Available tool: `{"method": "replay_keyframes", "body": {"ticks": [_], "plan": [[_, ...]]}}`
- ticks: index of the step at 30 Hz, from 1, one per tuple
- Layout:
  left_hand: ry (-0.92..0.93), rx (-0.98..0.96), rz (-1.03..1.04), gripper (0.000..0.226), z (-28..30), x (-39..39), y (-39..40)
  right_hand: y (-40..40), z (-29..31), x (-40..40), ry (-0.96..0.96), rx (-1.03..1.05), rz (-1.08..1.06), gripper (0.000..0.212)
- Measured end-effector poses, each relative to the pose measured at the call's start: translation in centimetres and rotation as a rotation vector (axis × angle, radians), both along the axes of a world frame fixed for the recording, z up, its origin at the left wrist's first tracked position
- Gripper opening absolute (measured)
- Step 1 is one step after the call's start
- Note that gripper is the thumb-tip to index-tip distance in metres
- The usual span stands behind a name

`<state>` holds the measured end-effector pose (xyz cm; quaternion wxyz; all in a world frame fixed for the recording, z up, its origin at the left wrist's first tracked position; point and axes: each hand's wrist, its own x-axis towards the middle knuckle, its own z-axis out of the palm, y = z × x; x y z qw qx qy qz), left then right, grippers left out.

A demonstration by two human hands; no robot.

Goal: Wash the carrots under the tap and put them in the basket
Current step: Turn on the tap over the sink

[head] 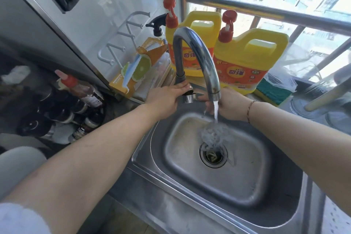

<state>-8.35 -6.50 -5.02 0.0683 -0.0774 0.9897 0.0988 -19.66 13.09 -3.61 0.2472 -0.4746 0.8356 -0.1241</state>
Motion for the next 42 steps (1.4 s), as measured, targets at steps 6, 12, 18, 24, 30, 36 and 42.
{"method": "replay_keyframes", "body": {"ticks": [6,12,18,24,30,36,42], "plan": [[-0.006,0.017,-0.002,0.069,0.1,0.1,0.0,-0.2,0.4,-0.6,-0.070,0.098,0.047,0.027],[-0.032,0.060,0.025,0.070,0.1,0.6,0.5,-0.4,-0.3,-0.8,-0.074,0.021,-0.053,0.034],[-0.132,0.040,0.094,0.074,0.9,0.7,2.0,0.6,-1.3,0.7,-0.188,-0.188,-0.245,0.028],[-0.124,0.054,0.152,0.078,1.1,2.3,3.9,1.8,0.0,1.5,-0.153,-0.114,-0.229,0.014],[0.041,0.336,0.183,0.064,-0.4,6.2,6.7,7.2,0.0,2.5,-0.093,-0.280,-0.500,0.020],[0.049,0.555,0.213,0.055,-0.7,9.5,10.2,10.5,1.5,7.6,-0.123,-0.502,-0.471,0.016],[0.243,0.649,0.457,0.045,0.9,17.9,10.3,5.9,3.4,17.8,-0.320,-0.528,-0.072,0.017]]}}
